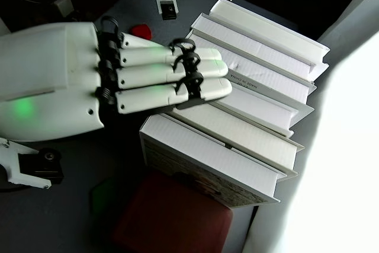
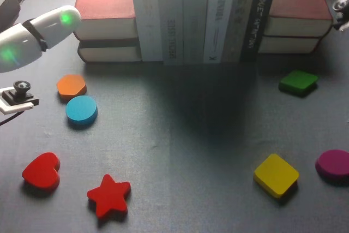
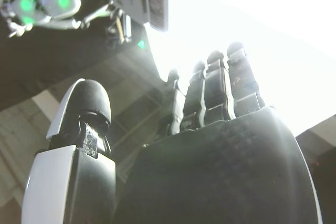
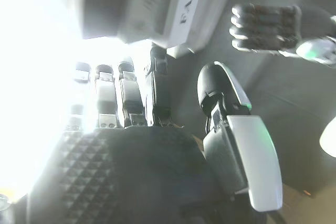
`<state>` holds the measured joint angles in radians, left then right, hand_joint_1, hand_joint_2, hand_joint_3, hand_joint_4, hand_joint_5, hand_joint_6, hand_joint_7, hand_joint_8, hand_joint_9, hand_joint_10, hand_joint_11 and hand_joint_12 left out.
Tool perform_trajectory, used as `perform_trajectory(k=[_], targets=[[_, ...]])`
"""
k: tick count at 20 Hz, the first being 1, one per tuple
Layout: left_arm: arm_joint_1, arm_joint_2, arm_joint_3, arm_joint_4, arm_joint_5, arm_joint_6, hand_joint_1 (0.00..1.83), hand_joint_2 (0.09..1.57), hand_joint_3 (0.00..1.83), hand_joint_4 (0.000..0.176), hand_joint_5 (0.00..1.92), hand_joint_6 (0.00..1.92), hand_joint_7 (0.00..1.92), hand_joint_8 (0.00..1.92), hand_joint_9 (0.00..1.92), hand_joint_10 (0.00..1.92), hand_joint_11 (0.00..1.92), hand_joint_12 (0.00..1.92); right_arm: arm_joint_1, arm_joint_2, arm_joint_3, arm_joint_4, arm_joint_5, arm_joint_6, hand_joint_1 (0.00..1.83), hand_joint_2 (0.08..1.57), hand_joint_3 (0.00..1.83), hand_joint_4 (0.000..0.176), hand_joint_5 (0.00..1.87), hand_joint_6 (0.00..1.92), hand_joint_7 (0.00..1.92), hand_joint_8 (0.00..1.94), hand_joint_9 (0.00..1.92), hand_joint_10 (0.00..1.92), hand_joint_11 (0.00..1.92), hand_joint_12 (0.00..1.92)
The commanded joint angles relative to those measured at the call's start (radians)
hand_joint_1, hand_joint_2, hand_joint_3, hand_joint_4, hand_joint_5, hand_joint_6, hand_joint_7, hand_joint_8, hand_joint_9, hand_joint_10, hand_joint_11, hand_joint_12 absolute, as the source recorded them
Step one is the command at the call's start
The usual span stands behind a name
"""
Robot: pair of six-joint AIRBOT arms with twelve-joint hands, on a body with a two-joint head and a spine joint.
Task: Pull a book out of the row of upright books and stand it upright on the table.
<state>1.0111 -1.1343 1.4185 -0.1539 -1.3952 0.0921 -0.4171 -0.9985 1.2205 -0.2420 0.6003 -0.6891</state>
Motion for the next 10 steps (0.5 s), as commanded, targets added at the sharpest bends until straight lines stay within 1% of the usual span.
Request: perform_trajectory(k=[1,2,3,4,5,8,9,10], targets=[[-0.006,0.002,-0.003,-0.018,-0.130,-0.009,0.31,1.33,0.00,0.079,0.06,0.00,0.00,0.00,0.00,0.00,0.00,0.00,-0.001,0.006,-0.014,0.003,0.117,0.001,0.11,1.41,0.00,0.000,0.61,0.66,0.10,0.00,0.00,0.00,0.00,0.00],[-0.005,0.003,-0.005,-0.019,-0.133,-0.009,0.33,1.33,0.00,0.078,0.06,0.00,0.00,0.00,0.00,0.00,0.00,0.00,-0.020,0.027,-0.039,-0.001,0.148,0.001,0.14,1.43,0.00,0.000,0.59,0.66,0.10,0.00,0.00,0.00,0.00,0.00],[-0.003,0.004,-0.006,-0.021,-0.135,-0.009,0.32,1.34,0.00,0.073,0.06,0.00,0.00,0.00,0.00,0.00,0.00,0.00,-0.036,0.040,-0.054,-0.003,0.170,0.001,0.19,1.45,0.00,0.000,0.59,0.58,0.09,0.00,0.00,0.00,0.00,0.00],[0.000,0.005,-0.006,-0.024,-0.139,-0.009,0.33,1.34,0.00,0.075,0.07,0.00,0.00,0.00,0.00,0.00,0.00,0.00,-0.060,0.056,-0.074,-0.003,0.205,0.002,0.24,1.45,0.00,0.000,0.63,0.51,0.09,0.00,0.00,0.00,0.00,0.00],[0.003,0.006,-0.008,-0.026,-0.141,-0.009,0.33,1.34,0.00,0.067,0.07,0.00,0.00,0.00,0.00,0.00,0.00,0.00,-0.087,0.071,-0.092,-0.003,0.237,0.006,0.24,1.44,0.00,0.000,0.66,0.48,0.10,0.00,0.00,0.00,0.00,0.00],[0.006,0.008,-0.010,-0.029,-0.146,-0.009,0.33,1.34,0.00,0.066,0.07,0.00,0.00,0.00,0.00,0.00,0.00,0.00,-0.150,0.099,-0.125,-0.013,0.329,0.042,0.23,1.44,0.00,0.000,0.66,0.48,0.10,0.00,0.00,0.00,0.00,0.00],[0.006,0.009,-0.011,-0.030,-0.147,-0.009,0.33,1.35,0.00,0.067,0.08,0.00,0.00,0.00,0.00,0.00,0.00,0.00,-0.180,0.110,-0.140,-0.016,0.367,0.056,0.23,1.47,0.00,0.000,0.68,0.39,0.13,0.00,0.00,0.00,0.00,0.00],[0.007,0.009,-0.011,-0.030,-0.149,-0.009,0.33,1.35,0.00,0.067,0.08,0.00,0.00,0.00,0.00,0.00,0.00,0.00,-0.198,0.116,-0.148,-0.017,0.388,0.060,0.23,1.47,0.00,0.000,0.68,0.39,0.13,0.00,0.00,0.00,0.00,0.00]])
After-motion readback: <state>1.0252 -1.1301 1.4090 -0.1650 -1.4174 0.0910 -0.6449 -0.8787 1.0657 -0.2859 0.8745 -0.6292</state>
